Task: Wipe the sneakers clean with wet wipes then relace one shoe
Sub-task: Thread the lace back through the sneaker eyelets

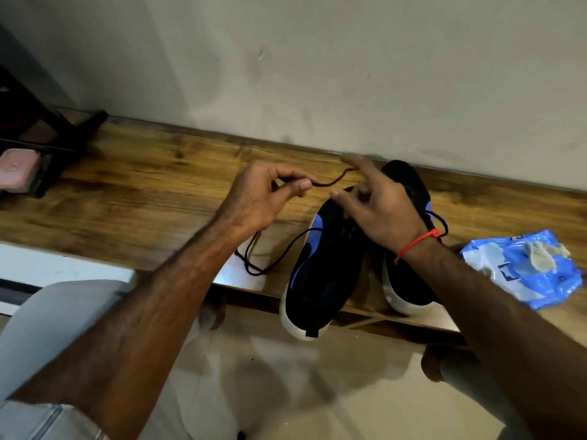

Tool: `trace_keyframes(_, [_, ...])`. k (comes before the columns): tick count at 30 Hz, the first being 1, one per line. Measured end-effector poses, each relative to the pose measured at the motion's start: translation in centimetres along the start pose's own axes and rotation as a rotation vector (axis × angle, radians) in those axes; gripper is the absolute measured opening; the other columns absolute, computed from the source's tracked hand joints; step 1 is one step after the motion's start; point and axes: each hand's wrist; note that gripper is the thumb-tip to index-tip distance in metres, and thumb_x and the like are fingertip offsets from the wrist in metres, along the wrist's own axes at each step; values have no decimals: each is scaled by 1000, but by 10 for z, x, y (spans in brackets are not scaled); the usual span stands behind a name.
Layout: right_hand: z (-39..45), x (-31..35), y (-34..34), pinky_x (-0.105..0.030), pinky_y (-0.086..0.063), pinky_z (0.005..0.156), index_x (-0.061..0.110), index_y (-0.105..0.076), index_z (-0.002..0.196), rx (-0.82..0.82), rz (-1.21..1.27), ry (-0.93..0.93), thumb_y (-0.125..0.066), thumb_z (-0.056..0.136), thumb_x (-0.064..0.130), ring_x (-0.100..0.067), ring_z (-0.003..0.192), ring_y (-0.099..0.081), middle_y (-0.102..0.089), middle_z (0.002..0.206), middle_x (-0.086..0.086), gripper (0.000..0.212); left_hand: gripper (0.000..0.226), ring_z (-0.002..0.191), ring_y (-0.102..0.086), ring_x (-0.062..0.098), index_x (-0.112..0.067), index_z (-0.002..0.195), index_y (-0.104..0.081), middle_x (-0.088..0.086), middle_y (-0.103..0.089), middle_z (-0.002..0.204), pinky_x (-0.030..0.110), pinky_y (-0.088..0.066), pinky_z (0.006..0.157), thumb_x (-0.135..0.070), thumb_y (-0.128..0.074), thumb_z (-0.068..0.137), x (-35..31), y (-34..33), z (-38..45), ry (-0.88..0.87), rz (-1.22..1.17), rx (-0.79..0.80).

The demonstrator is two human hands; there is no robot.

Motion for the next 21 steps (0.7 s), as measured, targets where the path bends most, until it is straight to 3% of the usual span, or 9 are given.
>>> trace_keyframes(2, [-3,8,-5,-14,-46,63,22,-66,119,107,-44,94,-63,96,30,0,67,-64,-68,68,7,24,15,79,-66,-9,-25,105,-79,-13,-77,91,16,-49,70,-20,-73,92,-3,-9,-1,-48,-11,74])
trace_keyframes(4, [3,5,-5,-11,-42,61,18,-72,95,20,-24,36,-61,97,25,3,64,-61,-68,67,8,13,17,71,-62,-11,-28,106,-78,-14,-77,89,12,-46,65,-21,-74,91,-3,-8,0,-16,-18,68])
trace_keyframes(6, [12,-7,2,-8,-39,57,19,-72,85,-124,55,-124,-59,98,24,5,52,-56,-67,62,6,19,18,67,-59,-13,-27,108,-77,-14,-75,86,10,-42,62,-21,-73,92,0,1,3,65,-24,-28])
trace_keyframes(8, [19,-18,15,-19,-45,59,22,-73,81,-239,135,-248,-58,97,29,3,49,-55,-66,58,5,23,18,70,-59,-16,-27,109,-78,-13,-75,88,12,-43,64,-22,-72,92,6,12,5,126,2,-127])
trace_keyframes(11, [24,-34,29,-32,-51,64,22,-74,74,-335,97,-340,-60,91,41,-10,55,-58,-64,57,0,30,15,62,-58,-15,-24,107,-77,-10,-74,87,9,-44,51,-21,-72,93,12,19,4,188,7,-222])
trace_keyframes(14, [26,-35,35,-37,-54,67,13,-77,83,-358,61,-363,-61,84,50,-23,61,-60,-67,67,-16,41,9,58,-58,-4,-20,101,-73,-4,-76,83,19,-48,48,-20,-75,92,12,19,5,270,-143,-308])
trace_keyframes(19, [18,-28,29,-21,-44,77,14,-77,98,-116,-222,-356,-66,93,33,-23,96,-67,-73,92,-11,22,16,66,-62,9,-12,97,-67,7,-78,90,26,-52,56,-14,-79,87,7,17,10,278,-645,-398])
trace_keyframes(20, [15,-22,27,-20,-44,88,20,-74,110,-12,-191,-285,-66,94,26,-22,111,-64,-73,107,-6,19,17,68,-63,11,-12,96,-68,8,-78,91,27,-53,59,-15,-80,85,6,16,10,258,-682,-418])
trace_keyframes(21, [12,-17,24,-22,-38,105,27,-63,128,139,-85,-169,-65,93,17,-19,131,-52,-64,131,0,37,17,70,-64,13,-12,95,-69,9,-77,92,29,-55,61,-15,-81,84,6,16,10,243,-705,-443])
Point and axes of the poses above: each hand's wrist, its own z-axis towards the middle knuckle, its own y-axis out of the back of the hand, x = y × z
